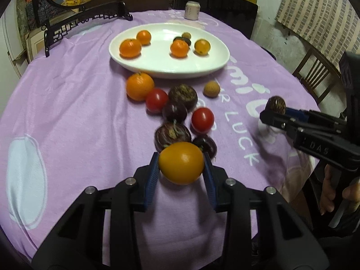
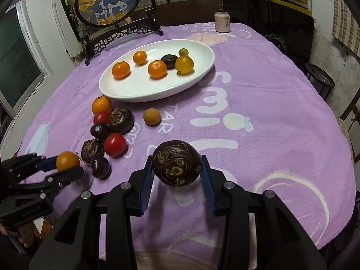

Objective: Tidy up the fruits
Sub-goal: 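Place both held fruits on the white plate and open both tools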

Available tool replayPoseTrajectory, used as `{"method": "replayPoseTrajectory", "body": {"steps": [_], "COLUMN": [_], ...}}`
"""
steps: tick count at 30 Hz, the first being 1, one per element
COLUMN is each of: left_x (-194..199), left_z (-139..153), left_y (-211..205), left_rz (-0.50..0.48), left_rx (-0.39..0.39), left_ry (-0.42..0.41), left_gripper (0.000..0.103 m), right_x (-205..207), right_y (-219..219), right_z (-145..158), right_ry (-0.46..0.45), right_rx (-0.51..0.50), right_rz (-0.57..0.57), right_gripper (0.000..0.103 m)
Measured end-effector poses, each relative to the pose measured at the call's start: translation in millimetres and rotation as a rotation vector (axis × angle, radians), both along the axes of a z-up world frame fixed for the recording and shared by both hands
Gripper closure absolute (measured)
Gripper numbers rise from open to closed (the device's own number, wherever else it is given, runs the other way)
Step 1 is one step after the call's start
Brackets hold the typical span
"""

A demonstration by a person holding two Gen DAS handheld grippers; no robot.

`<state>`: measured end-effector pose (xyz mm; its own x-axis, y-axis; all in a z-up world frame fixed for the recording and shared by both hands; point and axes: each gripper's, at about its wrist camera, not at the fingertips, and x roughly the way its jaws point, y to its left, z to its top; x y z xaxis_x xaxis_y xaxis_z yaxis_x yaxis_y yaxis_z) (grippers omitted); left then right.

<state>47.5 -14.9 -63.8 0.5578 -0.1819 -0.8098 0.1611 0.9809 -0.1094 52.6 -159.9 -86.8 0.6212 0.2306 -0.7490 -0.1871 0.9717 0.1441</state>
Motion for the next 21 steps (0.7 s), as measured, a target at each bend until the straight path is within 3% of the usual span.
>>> {"method": "replayPoseTrajectory", "body": {"steps": [6, 11, 16, 21], "left_x": [34, 107, 195, 254], "left_z": [33, 58, 57, 34], "left_y": [15, 28, 27, 26], "left_rz": [0.016, 0.075, 0.125, 0.151], "left_rx": [0.007, 0.022, 0.038, 0.03], "left_ry": [-0.062, -0.101, -0.056, 0.01], "left_gripper": [0.065, 0.065, 0.065, 0.065], "right_x": [24, 69, 139, 194], "right_y": [9, 23, 41, 46], "right_z": [22, 39, 48, 38], "right_ry": [-0.028, -0.031, -0.019, -0.02], "right_rx": [0.004, 0.007, -0.025, -0.091], "right_rz": [0.034, 0.069, 0.083, 0.032], "right_gripper": [0.062, 0.062, 0.062, 0.063]}}
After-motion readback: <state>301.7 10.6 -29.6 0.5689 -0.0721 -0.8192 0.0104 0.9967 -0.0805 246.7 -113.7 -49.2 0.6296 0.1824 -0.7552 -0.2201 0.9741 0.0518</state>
